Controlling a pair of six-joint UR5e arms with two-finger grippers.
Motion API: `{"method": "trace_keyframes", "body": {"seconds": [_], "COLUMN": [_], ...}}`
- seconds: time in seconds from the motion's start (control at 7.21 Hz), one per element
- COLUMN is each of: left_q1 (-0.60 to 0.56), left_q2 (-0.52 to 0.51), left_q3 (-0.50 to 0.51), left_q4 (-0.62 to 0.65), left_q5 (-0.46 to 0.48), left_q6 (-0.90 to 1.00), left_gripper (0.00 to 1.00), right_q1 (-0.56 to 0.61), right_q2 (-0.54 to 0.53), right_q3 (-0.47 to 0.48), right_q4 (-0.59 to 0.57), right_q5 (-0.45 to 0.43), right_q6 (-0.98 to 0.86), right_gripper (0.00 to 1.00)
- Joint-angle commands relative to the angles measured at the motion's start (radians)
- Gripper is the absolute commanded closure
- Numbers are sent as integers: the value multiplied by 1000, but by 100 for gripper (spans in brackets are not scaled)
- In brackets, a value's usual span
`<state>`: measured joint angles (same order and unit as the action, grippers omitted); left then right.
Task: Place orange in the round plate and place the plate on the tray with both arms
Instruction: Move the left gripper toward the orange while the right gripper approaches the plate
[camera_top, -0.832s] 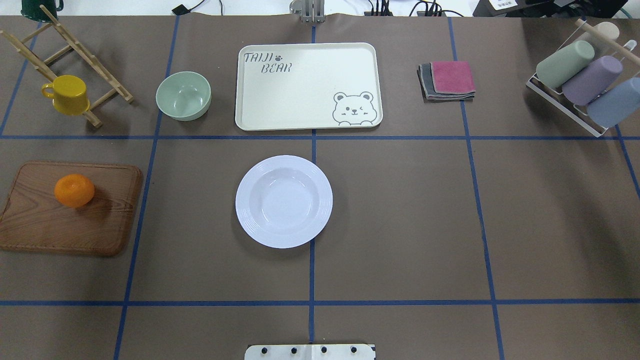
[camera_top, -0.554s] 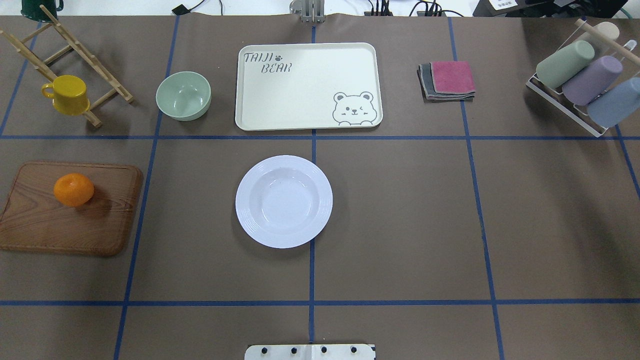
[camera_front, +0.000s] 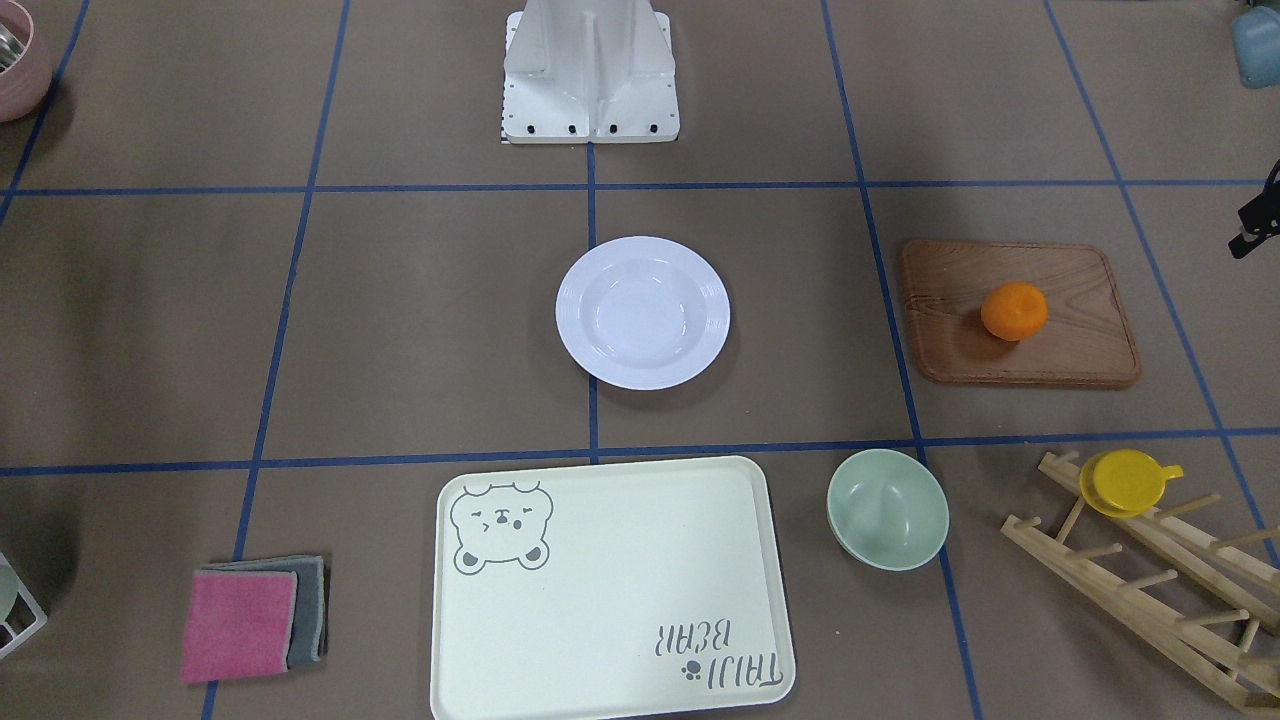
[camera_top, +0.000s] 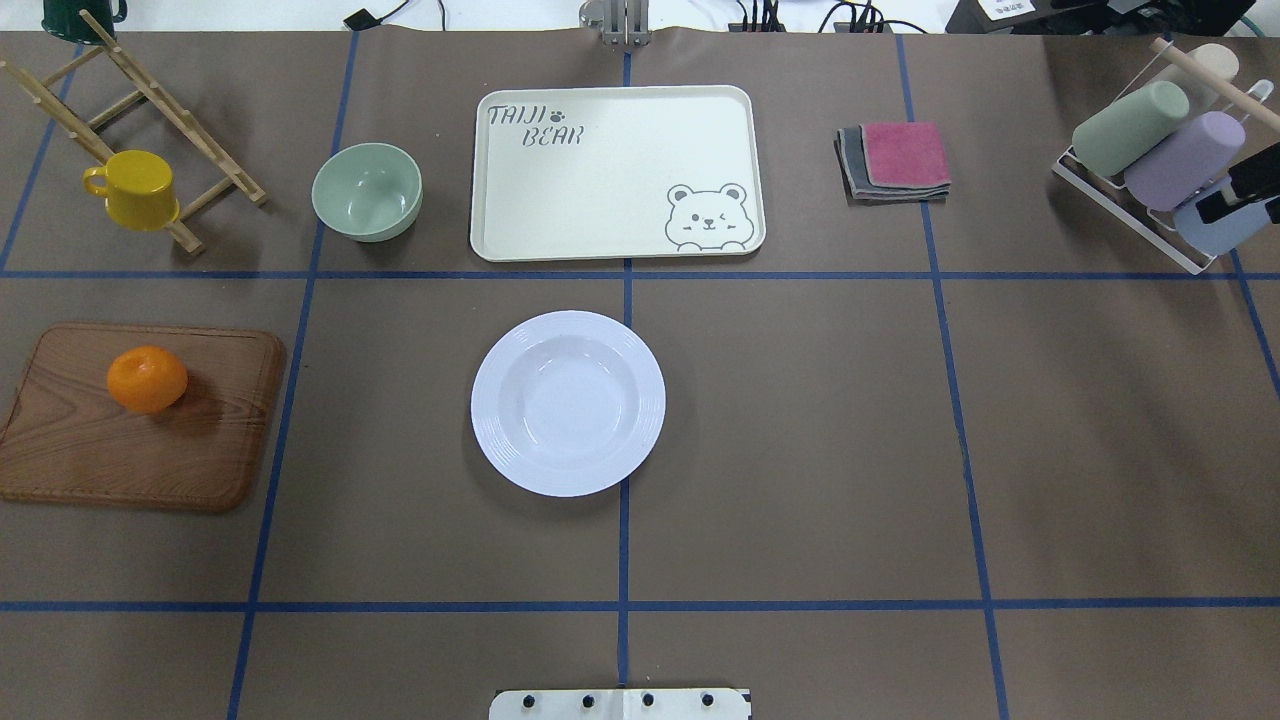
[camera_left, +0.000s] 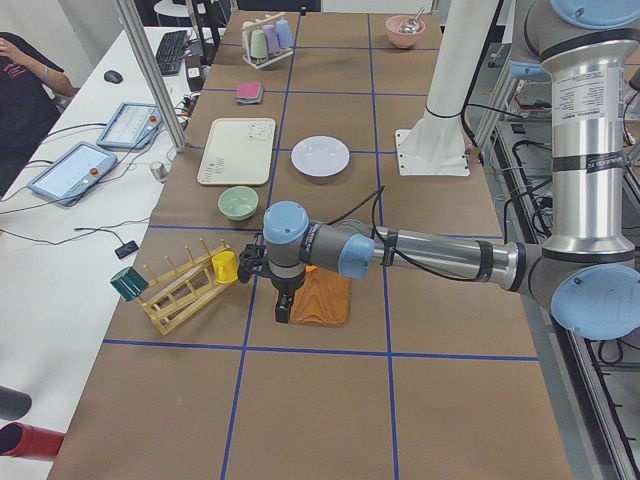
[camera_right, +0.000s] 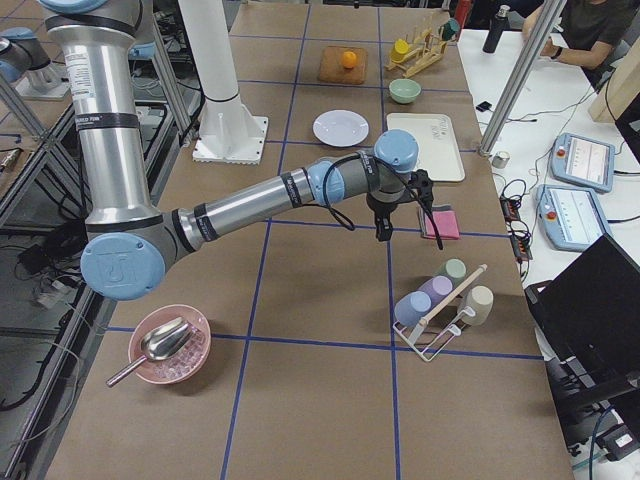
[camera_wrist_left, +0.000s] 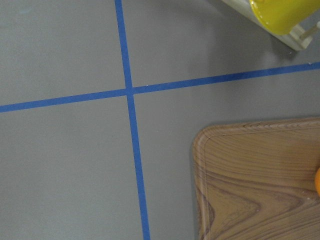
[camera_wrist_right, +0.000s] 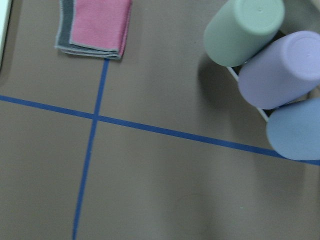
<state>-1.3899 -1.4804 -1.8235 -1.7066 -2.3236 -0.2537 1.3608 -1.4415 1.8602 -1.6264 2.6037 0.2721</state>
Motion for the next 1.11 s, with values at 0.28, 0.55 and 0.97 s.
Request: {"method": "trace_keyframes", "body": {"seconds": [0.28, 0.55, 0.97], "left_q1": [182, 268, 348], "left_q2": [-64, -64, -78], "left_q3": [-94, -108, -73], "left_q4": [-2, -55, -80], "left_q5": [12, 56, 125], "left_q6": [-382, -513, -559], "left_gripper": [1, 1, 1], "right_q1": [-219, -322, -455], "right_q2": [52, 101, 188], "right_q3": [14, -33, -275], "right_q4": [213, 446, 1021], "right_q5": [-18, -28, -156], "right_q6": [249, 550, 1023], "right_gripper": [0, 0, 0]}}
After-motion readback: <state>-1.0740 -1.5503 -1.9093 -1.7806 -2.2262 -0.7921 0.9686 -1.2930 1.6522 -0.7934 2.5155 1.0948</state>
